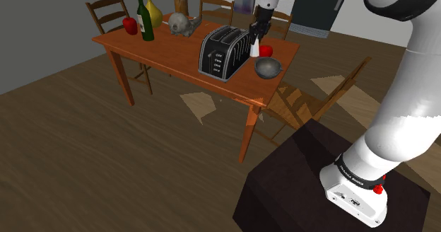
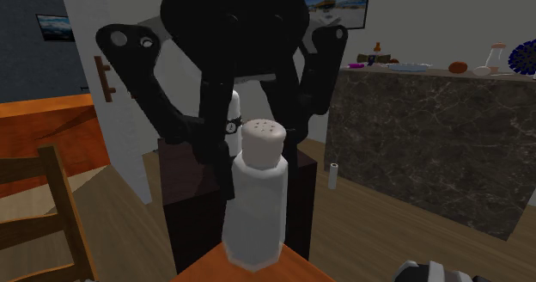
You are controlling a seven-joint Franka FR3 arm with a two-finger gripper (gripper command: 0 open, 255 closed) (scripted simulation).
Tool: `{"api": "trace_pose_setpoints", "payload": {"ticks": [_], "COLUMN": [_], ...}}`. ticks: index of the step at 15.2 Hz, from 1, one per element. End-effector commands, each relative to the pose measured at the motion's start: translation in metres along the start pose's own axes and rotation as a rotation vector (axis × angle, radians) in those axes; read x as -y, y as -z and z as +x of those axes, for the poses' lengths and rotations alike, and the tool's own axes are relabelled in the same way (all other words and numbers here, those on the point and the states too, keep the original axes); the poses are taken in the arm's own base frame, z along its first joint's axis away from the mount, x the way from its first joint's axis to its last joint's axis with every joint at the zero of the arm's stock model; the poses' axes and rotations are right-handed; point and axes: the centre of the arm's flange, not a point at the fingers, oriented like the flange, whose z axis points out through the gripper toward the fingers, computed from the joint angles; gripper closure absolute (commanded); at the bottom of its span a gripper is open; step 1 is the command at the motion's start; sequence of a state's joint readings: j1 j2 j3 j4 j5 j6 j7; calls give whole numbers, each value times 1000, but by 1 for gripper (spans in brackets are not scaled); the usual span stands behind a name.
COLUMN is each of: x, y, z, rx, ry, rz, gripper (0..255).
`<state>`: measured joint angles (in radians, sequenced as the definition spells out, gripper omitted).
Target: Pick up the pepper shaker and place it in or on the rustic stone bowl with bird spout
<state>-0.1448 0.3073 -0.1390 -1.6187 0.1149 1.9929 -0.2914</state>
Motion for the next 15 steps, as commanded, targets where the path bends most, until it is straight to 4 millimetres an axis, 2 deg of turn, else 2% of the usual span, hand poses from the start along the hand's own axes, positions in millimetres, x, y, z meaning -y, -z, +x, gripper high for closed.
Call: {"api": "trace_pose_setpoints", "payload": {"ticks": [1, 10, 15], "x": [-25, -141, -142], "y": [4, 27, 0], "z": [-5, -22, -24], "rx": [0, 0, 0], "ry": [1, 1, 1], "rz": [0, 0, 0], "gripper": [255, 255, 255]}}
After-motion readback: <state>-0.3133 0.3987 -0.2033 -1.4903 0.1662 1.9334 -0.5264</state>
